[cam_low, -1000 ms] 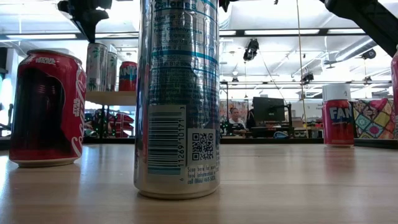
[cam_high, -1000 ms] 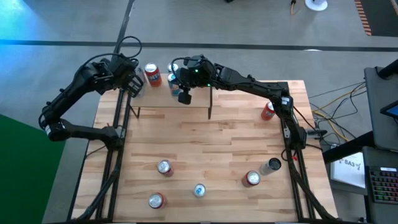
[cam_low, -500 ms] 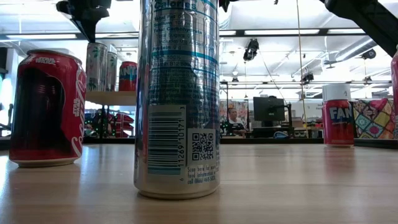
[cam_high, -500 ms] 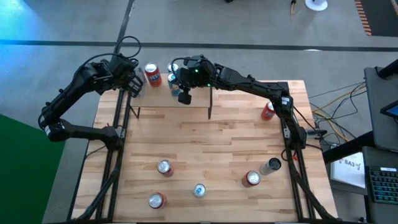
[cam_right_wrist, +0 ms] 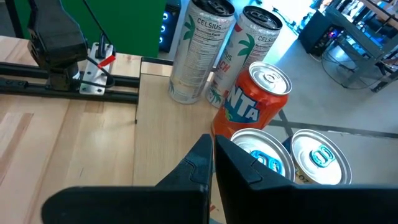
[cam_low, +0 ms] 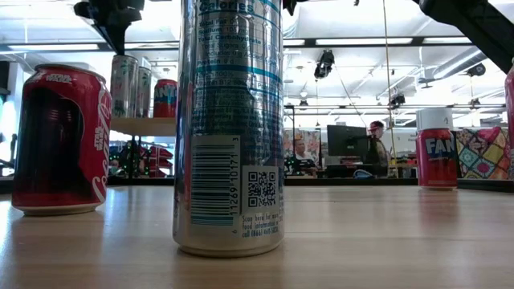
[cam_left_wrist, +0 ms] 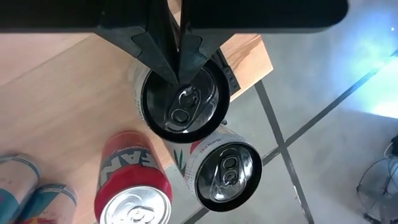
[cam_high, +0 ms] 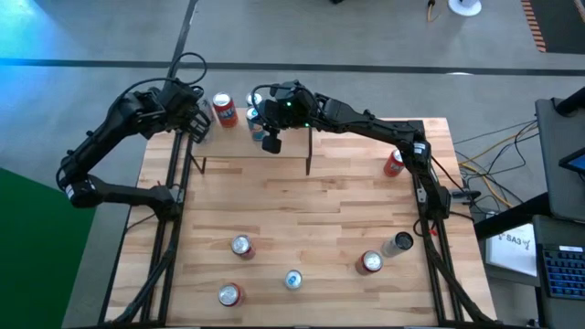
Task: Place canned beverage on shelf
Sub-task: Adjust the white pink soda can on the shelf
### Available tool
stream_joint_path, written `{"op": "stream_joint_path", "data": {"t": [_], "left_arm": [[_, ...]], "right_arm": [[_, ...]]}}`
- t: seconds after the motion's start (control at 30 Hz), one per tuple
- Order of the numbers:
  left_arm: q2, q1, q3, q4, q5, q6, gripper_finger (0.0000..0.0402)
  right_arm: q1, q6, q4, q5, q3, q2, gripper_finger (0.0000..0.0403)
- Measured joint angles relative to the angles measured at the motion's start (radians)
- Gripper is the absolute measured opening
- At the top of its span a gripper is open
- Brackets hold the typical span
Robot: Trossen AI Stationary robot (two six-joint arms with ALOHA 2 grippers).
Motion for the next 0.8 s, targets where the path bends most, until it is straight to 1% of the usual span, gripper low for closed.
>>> {"op": "stream_joint_path", "data": {"t": [0.1,0.47,0.63,0.8], "left_arm": [[-0.002,0.000,0.000,0.004,0.017,0.000,0.0000],[-0.009,-0.001,0.000,0.008,0.016,-0.008,0.0000],[-0.022,-0.001,0.000,0.011,0.012,0.013,0.0000],[-0.052,0.001,0.000,0.006,0.010,0.076,0.0000]], "right_arm": [[0.000,0.000,0.000,0.000,0.000,0.000,0.0009],[0.000,-0.001,0.000,0.000,0.000,0.000,0.0009],[0.000,-0.002,0.000,0.000,0.000,0.000,0.0009],[0.000,-0.003,0.000,0.000,0.000,0.000,0.0009]]}}
